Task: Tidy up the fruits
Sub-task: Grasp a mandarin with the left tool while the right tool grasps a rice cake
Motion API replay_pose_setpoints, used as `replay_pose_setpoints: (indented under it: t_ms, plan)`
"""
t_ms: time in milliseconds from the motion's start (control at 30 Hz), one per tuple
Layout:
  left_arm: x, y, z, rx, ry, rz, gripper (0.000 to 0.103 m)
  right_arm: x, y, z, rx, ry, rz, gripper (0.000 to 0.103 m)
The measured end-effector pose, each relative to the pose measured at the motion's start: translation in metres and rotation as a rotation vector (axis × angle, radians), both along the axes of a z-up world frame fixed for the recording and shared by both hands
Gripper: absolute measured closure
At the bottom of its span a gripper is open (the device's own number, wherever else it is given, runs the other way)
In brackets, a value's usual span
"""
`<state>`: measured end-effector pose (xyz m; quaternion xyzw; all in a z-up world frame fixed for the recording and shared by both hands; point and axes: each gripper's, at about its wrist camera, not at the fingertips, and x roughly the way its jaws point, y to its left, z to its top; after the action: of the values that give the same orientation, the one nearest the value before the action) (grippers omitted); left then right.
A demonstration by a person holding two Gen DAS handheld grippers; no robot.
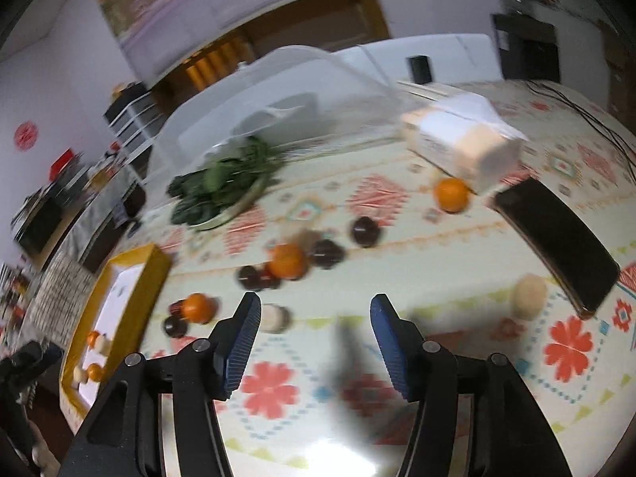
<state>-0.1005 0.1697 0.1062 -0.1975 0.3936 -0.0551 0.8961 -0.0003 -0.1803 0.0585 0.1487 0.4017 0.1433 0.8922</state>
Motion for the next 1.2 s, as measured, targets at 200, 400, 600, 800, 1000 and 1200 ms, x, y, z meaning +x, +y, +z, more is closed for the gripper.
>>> replay_pose_setpoints:
  t_ms: [200,400,600,800,1000,1200]
  plan:
    - [0.007,-0.017,-0.010,0.030,0.029,-0.021,0.013,0.012,0.027,-0.021,-0.021,0.041,0.086,0.041]
    - [0.013,-0.032,-0.008,0.122,0.005,-0.039,0.013,0.023,0.087,-0.038,-0.185,0.035,0.191,0.041]
    - [0.025,-0.060,-0.005,0.229,-0.079,-0.141,0.013,0.028,0.104,-0.051,-0.247,0.047,0.195,0.065]
    - [0.063,-0.091,-0.025,0.271,-0.046,-0.234,0.014,0.030,0.092,-0.050,-0.224,0.036,0.170,0.073]
    - [0.100,-0.112,-0.049,0.323,0.003,-0.304,0.023,0.037,0.062,-0.051,-0.102,0.059,0.118,0.073]
    - [0.132,-0.119,-0.066,0.355,0.045,-0.358,0.023,0.040,0.056,-0.053,-0.051,0.083,0.117,0.072]
